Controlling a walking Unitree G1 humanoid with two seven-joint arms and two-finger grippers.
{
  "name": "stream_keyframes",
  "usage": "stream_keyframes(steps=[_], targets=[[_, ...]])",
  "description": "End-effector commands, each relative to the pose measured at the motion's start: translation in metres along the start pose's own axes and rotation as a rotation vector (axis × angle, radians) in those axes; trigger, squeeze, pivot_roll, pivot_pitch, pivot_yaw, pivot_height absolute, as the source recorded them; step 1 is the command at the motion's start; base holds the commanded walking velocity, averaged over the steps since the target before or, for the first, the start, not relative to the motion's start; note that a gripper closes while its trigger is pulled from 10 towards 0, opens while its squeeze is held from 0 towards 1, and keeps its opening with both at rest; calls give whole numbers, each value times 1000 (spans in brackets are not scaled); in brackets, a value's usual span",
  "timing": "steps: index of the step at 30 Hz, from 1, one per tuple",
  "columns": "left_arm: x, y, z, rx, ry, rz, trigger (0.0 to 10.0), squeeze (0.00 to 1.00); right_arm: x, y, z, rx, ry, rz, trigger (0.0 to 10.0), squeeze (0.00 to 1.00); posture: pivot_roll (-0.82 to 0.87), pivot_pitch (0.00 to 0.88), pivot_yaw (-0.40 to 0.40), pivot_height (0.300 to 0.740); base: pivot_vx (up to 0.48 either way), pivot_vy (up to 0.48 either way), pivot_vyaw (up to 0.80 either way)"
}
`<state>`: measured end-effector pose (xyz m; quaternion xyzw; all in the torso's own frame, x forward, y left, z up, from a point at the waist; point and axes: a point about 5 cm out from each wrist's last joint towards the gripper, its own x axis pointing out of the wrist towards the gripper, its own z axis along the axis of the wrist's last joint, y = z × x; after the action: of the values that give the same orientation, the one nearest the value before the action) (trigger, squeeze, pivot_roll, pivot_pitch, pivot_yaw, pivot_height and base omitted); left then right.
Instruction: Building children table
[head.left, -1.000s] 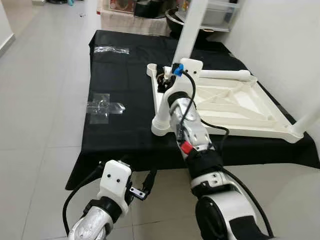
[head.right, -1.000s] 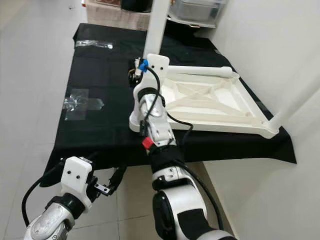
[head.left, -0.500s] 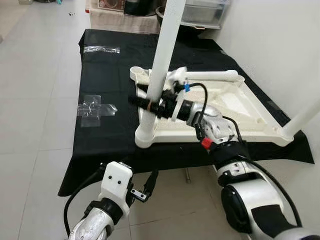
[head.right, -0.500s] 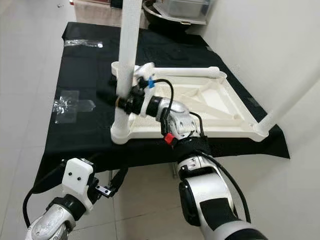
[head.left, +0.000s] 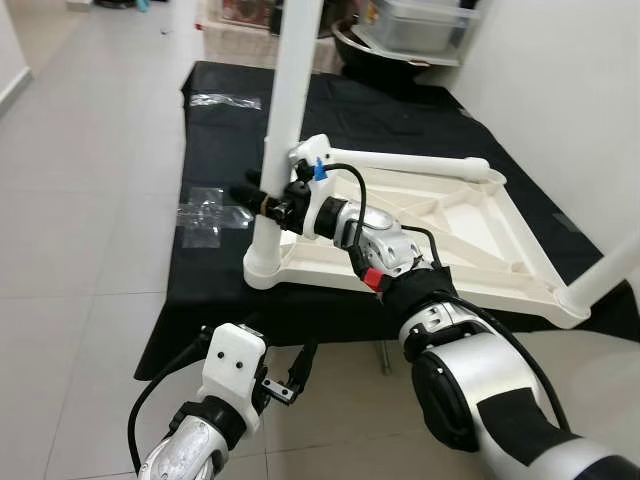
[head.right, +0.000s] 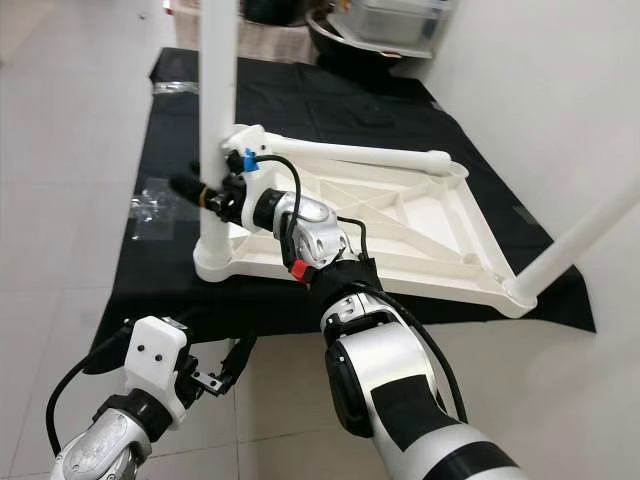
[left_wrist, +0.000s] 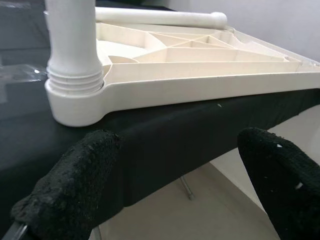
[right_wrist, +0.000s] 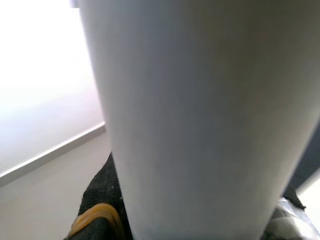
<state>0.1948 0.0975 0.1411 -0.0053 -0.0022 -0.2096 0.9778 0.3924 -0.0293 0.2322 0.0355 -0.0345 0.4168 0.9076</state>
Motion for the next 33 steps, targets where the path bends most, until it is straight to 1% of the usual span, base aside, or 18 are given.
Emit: stream_keyframes(steps=[1,3,6,7,8,10,12,14,15,17,18,22,23,28,29,30,31,33], targets=[[0,-2,-4,-10,18,-5,10000,0,-10,-19,2,16,-24,-159,0,0,136,86,-183,740,0,0,0],[1,-2,-4,-10,18,-6,10000,0,-13,-24,-2,36,-23,-281,0,0,129,90,-181,740,0,0,0],[2,-1,-3,-7,18,-7,10000,0,-27,-42,-11,67,-5,-725,0,0,125,91,-179,740,0,0,0],[2,-1,-3,-7,18,-7,10000,0,-27,-42,-11,67,-5,-725,0,0,125,91,-179,740,0,0,0],[2,-1,-3,-5,17,-6,10000,0,-36,-45,-17,120,-7,-937,0,0,128,92,-179,740,0,0,0],[2,-1,-3,-5,17,-6,10000,0,-36,-45,-17,120,-7,-937,0,0,128,92,-179,740,0,0,0],[2,0,-3,-3,17,-4,10000,0,-36,-39,-20,158,-16,-1029,0,0,130,94,-179,740,0,0,0],[3,0,-3,-2,17,-2,10000,0,-35,-34,-20,166,-22,-1058,0,0,131,94,-181,740,0,0,0],[3,0,-3,0,17,1,10000,0,-21,-18,-20,239,-58,-976,10000,0,133,94,-180,740,0,0,0],[3,0,-3,0,17,1,10000,0,-14,-10,-18,269,-80,-917,10000,0,133,94,-180,740,0,0,0],[3,0,-3,0,18,1,10000,0,-12,-7,-13,239,-112,-870,10000,1000,133,92,-179,740,0,0,0],[3,0,-4,-1,18,2,10000,0,-11,-5,-7,188,-148,-829,10000,1000,129,91,-178,740,0,0,0],[4,0,-4,-3,18,1,10000,0,-15,-10,-1,144,-177,-820,10000,584,127,93,-179,740,0,0,0],[4,0,-3,-4,18,0,10000,0,-20,-17,5,107,-207,-798,10000,584,127,93,-179,740,0,0,0],[4,0,-4,-5,17,0,10000,0,-21,-21,10,89,-233,-659,10000,0,124,95,-181,740,0,0,0],[4,0,-4,-5,17,1,10000,0,-22,-23,15,73,-253,-559,10000,0,124,95,-181,740,0,0,0],[4,0,-4,-5,17,1,10000,0,-22,-23,15,73,-253,-559,10000,0,124,95,-181,740,0,0,0],[4,0,-4,-6,17,0,10000,0,-26,-30,22,42,-261,-420,10000,0,120,92,-181,740,0,0,0]])
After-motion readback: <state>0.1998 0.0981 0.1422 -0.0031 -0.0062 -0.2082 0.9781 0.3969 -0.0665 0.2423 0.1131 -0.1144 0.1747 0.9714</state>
